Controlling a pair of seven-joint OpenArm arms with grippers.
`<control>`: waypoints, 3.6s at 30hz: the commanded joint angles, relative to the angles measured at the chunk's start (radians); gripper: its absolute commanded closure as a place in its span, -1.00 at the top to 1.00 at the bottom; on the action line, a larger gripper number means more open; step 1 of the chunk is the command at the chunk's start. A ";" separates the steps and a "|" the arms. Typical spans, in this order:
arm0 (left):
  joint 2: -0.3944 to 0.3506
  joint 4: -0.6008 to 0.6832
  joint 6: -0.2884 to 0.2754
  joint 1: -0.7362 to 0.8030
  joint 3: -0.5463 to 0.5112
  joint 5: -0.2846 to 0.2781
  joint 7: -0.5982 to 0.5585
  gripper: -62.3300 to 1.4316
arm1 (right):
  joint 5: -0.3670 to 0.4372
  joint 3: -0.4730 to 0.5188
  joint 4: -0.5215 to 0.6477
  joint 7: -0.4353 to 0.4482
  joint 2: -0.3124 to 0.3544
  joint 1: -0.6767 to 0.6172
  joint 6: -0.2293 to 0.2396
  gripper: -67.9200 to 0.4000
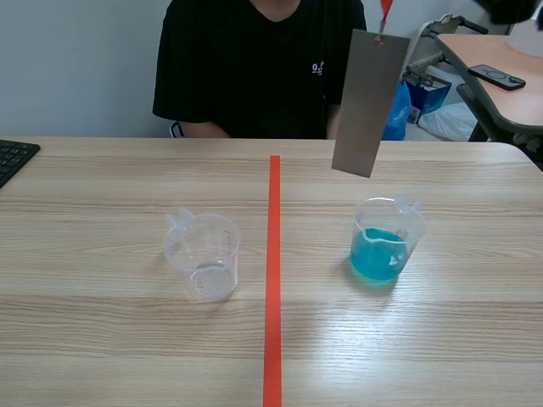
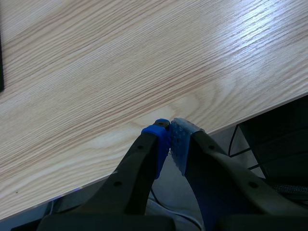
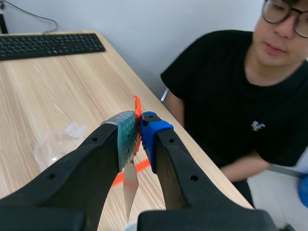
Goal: Do the redox reaction experiment.
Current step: 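Move the plate over the blue solution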
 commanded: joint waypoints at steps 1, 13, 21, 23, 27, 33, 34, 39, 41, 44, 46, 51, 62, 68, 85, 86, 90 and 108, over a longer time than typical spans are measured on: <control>-0.006 0.015 0.002 0.003 -0.009 -0.010 -0.014 -0.86 | 0.025 0.026 0.004 0.008 0.031 -0.005 0.009 -0.94; -0.006 0.015 0.002 0.002 -0.009 -0.010 -0.014 -0.86 | 0.115 0.085 -0.179 0.016 0.111 -0.005 0.112 -0.94; -0.006 0.015 0.002 0.000 -0.009 -0.010 -0.014 -0.86 | 0.115 0.085 -0.282 0.074 0.111 0.000 0.169 -0.94; -0.006 0.015 0.002 0.000 -0.009 -0.010 -0.014 -0.86 | 0.114 0.085 -0.291 0.077 0.108 0.002 0.178 -0.94; -0.006 0.015 0.002 0.000 -0.009 -0.010 -0.014 -0.86 | 0.111 0.081 -0.293 0.082 0.106 0.003 0.191 -0.94; -0.010 0.015 0.002 0.000 -0.009 -0.010 -0.059 -0.86 | 0.108 0.081 -0.293 0.092 0.102 0.003 0.191 -0.94; -0.017 0.015 0.001 -0.004 -0.008 -0.014 -0.079 -0.86 | 0.107 0.081 -0.293 0.091 0.098 0.003 0.191 -0.94; -0.112 0.015 -0.027 -0.076 -0.007 -0.140 -0.102 -0.86 | 0.085 0.081 -0.293 0.090 0.071 0.003 0.192 -0.94; -0.159 0.015 -0.076 -0.121 -0.007 -0.184 -0.102 -0.86 | 0.080 0.081 -0.293 0.089 0.064 0.003 0.195 -0.94; -0.211 0.019 -0.146 -0.198 -0.001 -0.213 -0.101 -0.86 | 0.081 0.081 -0.293 0.087 0.058 0.003 0.195 -0.94; -0.233 0.022 -0.174 -0.251 0.018 -0.214 -0.099 -0.86 | 0.081 0.081 -0.293 0.087 0.056 0.003 0.195 -0.94; -0.254 0.023 -0.243 -0.385 0.118 -0.211 -0.075 -0.86 | 0.081 0.081 -0.293 0.087 0.056 0.003 0.195 -0.94; -0.240 0.023 -0.299 -0.706 0.449 -0.225 0.061 -0.86 | 0.081 0.081 -0.293 0.086 0.056 0.003 0.195 -0.94; -0.179 0.023 -0.299 -0.854 0.569 -0.232 0.143 -0.86 | 0.080 0.081 -0.293 0.075 0.056 0.003 0.195 -0.94; 0.061 0.021 -0.316 -1.090 0.798 -0.233 0.319 -0.86 | 0.081 0.081 -0.293 0.071 0.056 0.003 0.195 -0.94; 0.076 0.019 -0.316 -1.100 0.807 -0.233 0.330 -0.86 | 0.081 0.081 -0.293 0.071 0.056 0.003 0.195 -0.94; 0.132 0.015 -0.316 -1.137 0.847 -0.236 0.369 -0.86 | 0.081 0.081 -0.293 0.071 0.056 0.003 0.195 -0.94; 0.260 -0.010 -0.213 -1.188 0.943 -0.239 0.410 -0.86 | 0.081 0.081 -0.293 0.072 0.056 0.003 0.195 -0.94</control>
